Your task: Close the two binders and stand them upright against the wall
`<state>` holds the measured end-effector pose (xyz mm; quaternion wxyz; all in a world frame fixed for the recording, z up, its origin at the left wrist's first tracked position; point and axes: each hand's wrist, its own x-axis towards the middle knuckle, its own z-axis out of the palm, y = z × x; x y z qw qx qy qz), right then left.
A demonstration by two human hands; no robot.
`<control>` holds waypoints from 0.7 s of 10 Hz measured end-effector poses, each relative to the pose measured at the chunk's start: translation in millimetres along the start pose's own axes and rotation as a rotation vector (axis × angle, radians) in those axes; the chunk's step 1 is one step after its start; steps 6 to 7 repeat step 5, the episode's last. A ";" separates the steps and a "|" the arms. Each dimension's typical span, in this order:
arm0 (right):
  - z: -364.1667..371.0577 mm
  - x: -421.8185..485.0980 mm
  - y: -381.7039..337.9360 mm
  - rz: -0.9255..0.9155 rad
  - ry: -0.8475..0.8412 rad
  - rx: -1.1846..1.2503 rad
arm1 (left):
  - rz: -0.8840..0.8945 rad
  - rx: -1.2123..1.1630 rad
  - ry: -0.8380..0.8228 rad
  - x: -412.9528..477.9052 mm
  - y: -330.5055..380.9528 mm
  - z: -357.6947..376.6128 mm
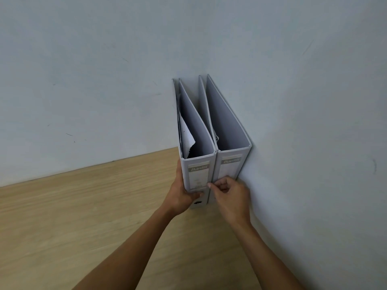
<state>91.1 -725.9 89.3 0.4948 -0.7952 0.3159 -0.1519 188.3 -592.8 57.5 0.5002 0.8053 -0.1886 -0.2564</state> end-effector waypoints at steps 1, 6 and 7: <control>1.1 -0.7 -1.3 0.016 0.008 0.003 | -0.004 0.006 0.007 -1.6 3.7 0.5; 0.8 -16.9 -0.3 0.036 -0.036 0.045 | 0.053 -0.024 0.057 -33.4 6.2 -6.8; 0.8 -16.9 -0.3 0.036 -0.036 0.045 | 0.053 -0.024 0.057 -33.4 6.2 -6.8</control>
